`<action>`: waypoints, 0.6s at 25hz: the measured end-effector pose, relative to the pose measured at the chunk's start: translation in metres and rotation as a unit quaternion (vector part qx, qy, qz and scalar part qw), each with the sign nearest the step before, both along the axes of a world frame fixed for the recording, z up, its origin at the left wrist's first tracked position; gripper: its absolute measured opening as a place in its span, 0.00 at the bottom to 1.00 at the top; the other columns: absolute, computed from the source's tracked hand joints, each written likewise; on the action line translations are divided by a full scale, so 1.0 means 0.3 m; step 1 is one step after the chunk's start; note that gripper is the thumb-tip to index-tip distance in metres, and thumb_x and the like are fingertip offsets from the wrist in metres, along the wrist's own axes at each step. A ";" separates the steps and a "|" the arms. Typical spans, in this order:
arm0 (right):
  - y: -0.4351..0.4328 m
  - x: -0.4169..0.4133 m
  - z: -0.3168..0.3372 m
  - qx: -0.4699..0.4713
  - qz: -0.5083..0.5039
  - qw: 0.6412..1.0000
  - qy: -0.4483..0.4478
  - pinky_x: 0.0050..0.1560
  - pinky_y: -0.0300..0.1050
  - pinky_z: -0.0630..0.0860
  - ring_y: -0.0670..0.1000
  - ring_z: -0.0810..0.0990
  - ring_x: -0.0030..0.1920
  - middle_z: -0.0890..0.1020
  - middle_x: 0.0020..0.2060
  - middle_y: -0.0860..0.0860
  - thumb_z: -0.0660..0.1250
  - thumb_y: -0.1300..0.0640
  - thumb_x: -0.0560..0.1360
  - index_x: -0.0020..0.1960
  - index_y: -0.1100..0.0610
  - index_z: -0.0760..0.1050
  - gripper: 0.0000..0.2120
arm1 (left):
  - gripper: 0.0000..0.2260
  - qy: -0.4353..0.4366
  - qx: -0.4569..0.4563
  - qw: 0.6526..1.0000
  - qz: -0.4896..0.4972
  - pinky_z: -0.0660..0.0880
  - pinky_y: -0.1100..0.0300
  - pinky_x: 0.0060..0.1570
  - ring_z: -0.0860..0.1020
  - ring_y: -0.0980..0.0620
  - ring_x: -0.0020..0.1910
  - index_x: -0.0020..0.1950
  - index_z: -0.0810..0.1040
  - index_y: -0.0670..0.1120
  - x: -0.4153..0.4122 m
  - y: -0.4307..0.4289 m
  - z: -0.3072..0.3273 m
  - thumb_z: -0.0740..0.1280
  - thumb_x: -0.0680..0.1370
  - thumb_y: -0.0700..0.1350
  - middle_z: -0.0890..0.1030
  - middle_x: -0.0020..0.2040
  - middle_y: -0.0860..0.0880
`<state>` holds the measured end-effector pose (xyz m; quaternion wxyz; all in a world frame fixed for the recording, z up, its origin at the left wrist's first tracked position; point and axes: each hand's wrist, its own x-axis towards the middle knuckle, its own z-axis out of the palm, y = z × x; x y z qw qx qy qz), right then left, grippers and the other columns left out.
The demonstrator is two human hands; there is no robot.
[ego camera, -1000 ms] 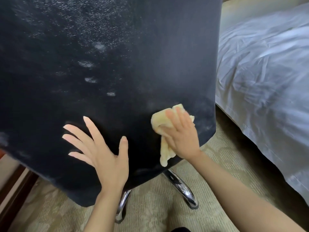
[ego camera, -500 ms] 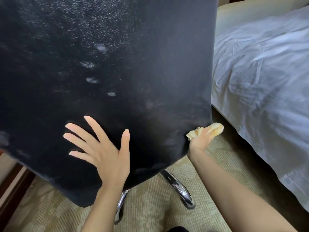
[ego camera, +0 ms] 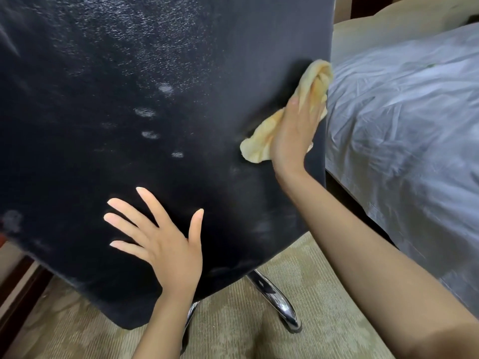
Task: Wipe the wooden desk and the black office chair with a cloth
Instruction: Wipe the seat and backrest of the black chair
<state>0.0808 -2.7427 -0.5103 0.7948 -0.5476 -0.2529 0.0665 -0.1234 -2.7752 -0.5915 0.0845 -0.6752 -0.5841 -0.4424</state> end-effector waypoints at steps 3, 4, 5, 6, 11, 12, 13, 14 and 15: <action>-0.014 -0.006 -0.106 -0.015 -0.032 0.988 -0.149 0.75 0.52 0.48 0.51 0.52 0.76 0.53 0.76 0.53 0.53 0.53 0.81 0.77 0.56 0.50 0.26 | 0.41 0.002 0.002 1.000 -0.001 0.43 0.26 0.64 0.40 0.29 0.73 0.77 0.41 0.49 0.000 0.002 0.000 0.63 0.76 0.61 0.42 0.75 0.31; -0.023 -0.008 -0.166 -0.019 -0.037 0.984 -0.175 0.74 0.55 0.52 0.53 0.55 0.75 0.56 0.75 0.55 0.55 0.54 0.81 0.76 0.58 0.52 0.26 | 0.40 0.003 0.003 1.000 0.002 0.43 0.26 0.64 0.40 0.29 0.73 0.77 0.41 0.49 0.001 0.002 0.000 0.63 0.76 0.61 0.42 0.75 0.30; -0.031 -0.013 -0.230 -0.028 -0.037 0.981 -0.187 0.72 0.58 0.56 0.55 0.59 0.73 0.60 0.73 0.56 0.55 0.55 0.81 0.75 0.59 0.55 0.25 | 0.40 0.005 0.005 1.000 0.006 0.44 0.26 0.64 0.41 0.29 0.73 0.77 0.41 0.48 0.001 0.003 -0.001 0.63 0.76 0.61 0.43 0.75 0.30; -0.035 -0.018 -0.290 -0.039 -0.034 0.981 -0.188 0.69 0.60 0.59 0.56 0.63 0.71 0.63 0.71 0.56 0.54 0.55 0.80 0.73 0.61 0.57 0.24 | 0.40 0.007 0.006 1.000 0.009 0.44 0.26 0.64 0.41 0.29 0.73 0.77 0.42 0.48 0.001 0.003 -0.002 0.63 0.76 0.61 0.43 0.75 0.30; -0.059 -0.080 -0.492 -0.086 -0.027 0.989 -0.116 0.68 0.44 0.62 0.45 0.66 0.65 0.65 0.67 0.49 0.51 0.48 0.80 0.73 0.55 0.56 0.24 | 0.41 0.010 0.004 1.000 0.010 0.43 0.27 0.64 0.41 0.30 0.73 0.77 0.40 0.49 0.002 0.004 -0.008 0.63 0.76 0.61 0.42 0.75 0.31; -0.064 -0.095 -0.525 -0.100 -0.029 0.990 -0.096 0.68 0.38 0.59 0.44 0.64 0.67 0.63 0.69 0.49 0.50 0.48 0.80 0.74 0.53 0.53 0.24 | 0.41 0.011 0.003 1.000 0.012 0.44 0.27 0.65 0.41 0.30 0.73 0.77 0.40 0.49 0.003 0.004 -0.009 0.63 0.76 0.61 0.43 0.75 0.31; -0.071 -0.110 -0.557 -0.116 -0.027 0.991 -0.069 0.67 0.33 0.55 0.43 0.61 0.69 0.61 0.72 0.49 0.50 0.49 0.81 0.76 0.51 0.50 0.25 | 0.41 0.013 0.002 1.000 0.015 0.44 0.27 0.65 0.41 0.30 0.73 0.77 0.40 0.49 0.003 0.004 -0.009 0.63 0.76 0.61 0.43 0.75 0.31; -0.079 -0.125 -0.584 -0.130 -0.018 0.991 -0.033 0.66 0.29 0.51 0.41 0.57 0.71 0.57 0.74 0.49 0.50 0.50 0.82 0.77 0.50 0.47 0.25 | 0.41 0.015 0.003 1.000 0.018 0.45 0.28 0.65 0.42 0.30 0.73 0.77 0.40 0.48 0.004 0.002 -0.008 0.63 0.76 0.61 0.44 0.75 0.31; -0.090 -0.139 -0.607 -0.141 -0.003 0.990 0.012 0.65 0.28 0.48 0.39 0.52 0.72 0.53 0.76 0.47 0.49 0.50 0.82 0.77 0.48 0.44 0.26 | 0.41 0.016 0.004 1.000 0.019 0.45 0.28 0.65 0.42 0.30 0.73 0.77 0.40 0.48 0.004 0.000 -0.008 0.63 0.76 0.61 0.44 0.75 0.31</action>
